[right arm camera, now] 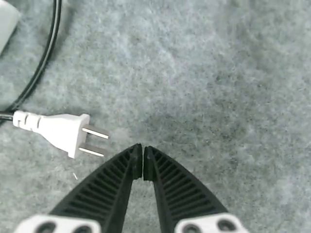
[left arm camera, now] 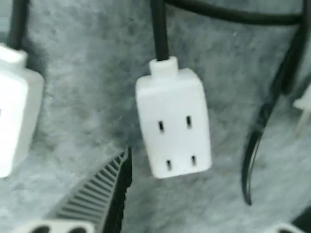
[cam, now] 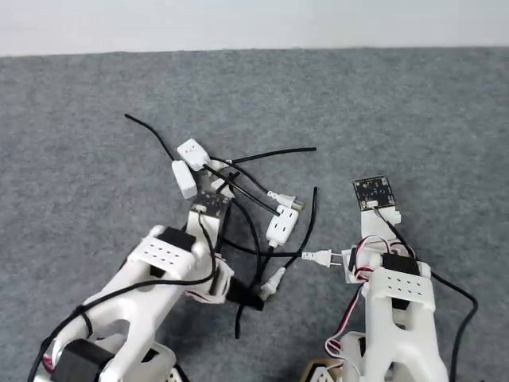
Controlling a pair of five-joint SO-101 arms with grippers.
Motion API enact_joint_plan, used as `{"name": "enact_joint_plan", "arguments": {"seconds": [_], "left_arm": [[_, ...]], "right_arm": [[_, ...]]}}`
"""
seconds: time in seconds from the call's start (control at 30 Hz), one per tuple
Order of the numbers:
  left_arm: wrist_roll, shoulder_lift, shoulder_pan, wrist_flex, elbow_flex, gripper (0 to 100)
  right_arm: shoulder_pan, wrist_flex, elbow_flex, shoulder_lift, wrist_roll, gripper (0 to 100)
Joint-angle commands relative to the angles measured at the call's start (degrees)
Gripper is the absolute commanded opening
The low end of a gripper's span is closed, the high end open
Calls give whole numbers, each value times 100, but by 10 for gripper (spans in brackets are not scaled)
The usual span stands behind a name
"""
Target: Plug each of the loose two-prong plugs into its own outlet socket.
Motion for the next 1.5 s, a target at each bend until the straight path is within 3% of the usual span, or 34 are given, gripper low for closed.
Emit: {"name": "enact_joint_plan", "arguments": {"seconds": [0.0,0.23,0.33,0.43,0.57,0.67,0.73,0.9,1.1,1.27,1.47], "left_arm": [[-677,-826,-369,484,-242,524],[-914,-3736,-1090,501,189,332],[-932,-4844,-1591,264,752,310],[-1275,-5222,-2145,580,919,306],[-1354,-4914,-3095,589,831,306],[-1407,-4369,-3429,396,699,305],[-1486,-3824,-3578,299,497,300],[-1574,-2251,-4062,-448,-75,193],[-1785,-826,-4105,-1618,-207,189],[-1802,-211,-3877,-1670,-444,189],[-1802,-132,-3877,-1749,-497,189]], "right_arm": [[-57,-110,-53,4,35,12],[-57,-110,-53,-4,35,12],[-31,-277,-53,4,26,12],[-57,-356,-97,-13,-229,12],[-453,-31,-510,-119,-149,13],[-857,980,-1319,-66,826,50],[-1288,1429,-1802,84,941,110],[-2105,1525,-2207,813,1635,195],[-2888,1121,-2163,2044,2330,176],[-2853,822,-2295,2879,3086,157],[-2826,1033,-2532,3064,3402,114]]}}
